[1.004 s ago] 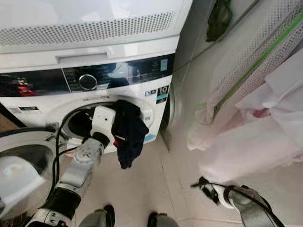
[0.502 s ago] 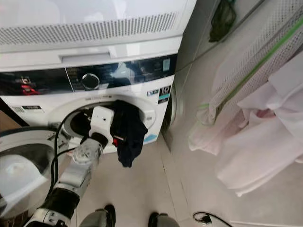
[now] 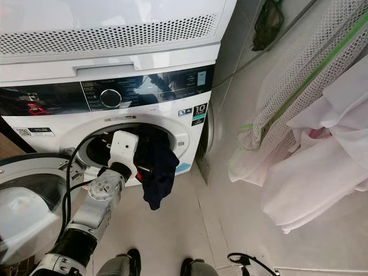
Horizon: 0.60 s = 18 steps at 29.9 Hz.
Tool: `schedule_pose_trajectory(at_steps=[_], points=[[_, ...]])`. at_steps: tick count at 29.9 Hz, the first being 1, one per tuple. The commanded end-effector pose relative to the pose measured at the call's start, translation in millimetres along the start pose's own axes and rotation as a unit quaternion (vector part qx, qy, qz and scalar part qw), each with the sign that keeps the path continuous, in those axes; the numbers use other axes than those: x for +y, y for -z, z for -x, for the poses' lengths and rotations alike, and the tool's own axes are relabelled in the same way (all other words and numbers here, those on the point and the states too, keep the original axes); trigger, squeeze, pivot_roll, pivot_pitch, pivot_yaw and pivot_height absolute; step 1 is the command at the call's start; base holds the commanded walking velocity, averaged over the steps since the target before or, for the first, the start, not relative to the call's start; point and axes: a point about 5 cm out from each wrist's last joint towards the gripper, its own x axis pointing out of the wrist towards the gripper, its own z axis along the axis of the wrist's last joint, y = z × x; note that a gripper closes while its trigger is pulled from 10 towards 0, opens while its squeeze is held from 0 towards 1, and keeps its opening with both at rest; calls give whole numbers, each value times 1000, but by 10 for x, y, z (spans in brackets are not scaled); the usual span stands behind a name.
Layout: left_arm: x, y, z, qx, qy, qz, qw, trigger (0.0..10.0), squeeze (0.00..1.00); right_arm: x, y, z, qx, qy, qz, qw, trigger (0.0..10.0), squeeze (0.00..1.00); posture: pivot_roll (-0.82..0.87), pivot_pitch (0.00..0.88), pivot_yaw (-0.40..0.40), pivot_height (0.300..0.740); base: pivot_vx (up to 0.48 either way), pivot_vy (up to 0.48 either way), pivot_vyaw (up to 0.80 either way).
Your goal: Clothes washing
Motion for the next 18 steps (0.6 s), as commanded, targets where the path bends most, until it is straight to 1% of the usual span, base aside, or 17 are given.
schedule_pose_trajectory(at_steps=[1,7,8,9,11,13,18], points=[[-35,-52,-24,-18,3,-1,1000,10000,0,27,150,40,14,8,-3,1000,10000,0,70,244,-79,740,0,0,0],[-36,-53,-24,-18,2,-1,1000,10000,0,30,154,40,8,12,-4,1000,10000,0,70,244,-79,740,0,0,0],[-17,-56,-26,-20,0,-2,1000,10000,0,-15,-19,28,-53,33,-49,997,10000,0,65,245,-78,740,0,0,0],[-7,-59,-26,-21,-2,-2,1000,10000,0,-41,-105,28,-83,43,-70,993,10000,0,65,245,-78,740,0,0,0],[-4,-61,-30,-23,-4,-1,1000,10000,0,-39,-130,25,-90,46,-74,992,10000,0,56,242,-82,740,0,0,0],[-5,-61,-33,-24,-7,1,1000,10000,0,-25,-143,22,-92,49,-65,992,10000,0,51,242,-86,740,0,0,0],[-40,-68,-51,-26,-5,4,1000,10000,0,-31,-151,24,-102,64,-101,988,10000,0,45,244,-80,740,0,0,0]])
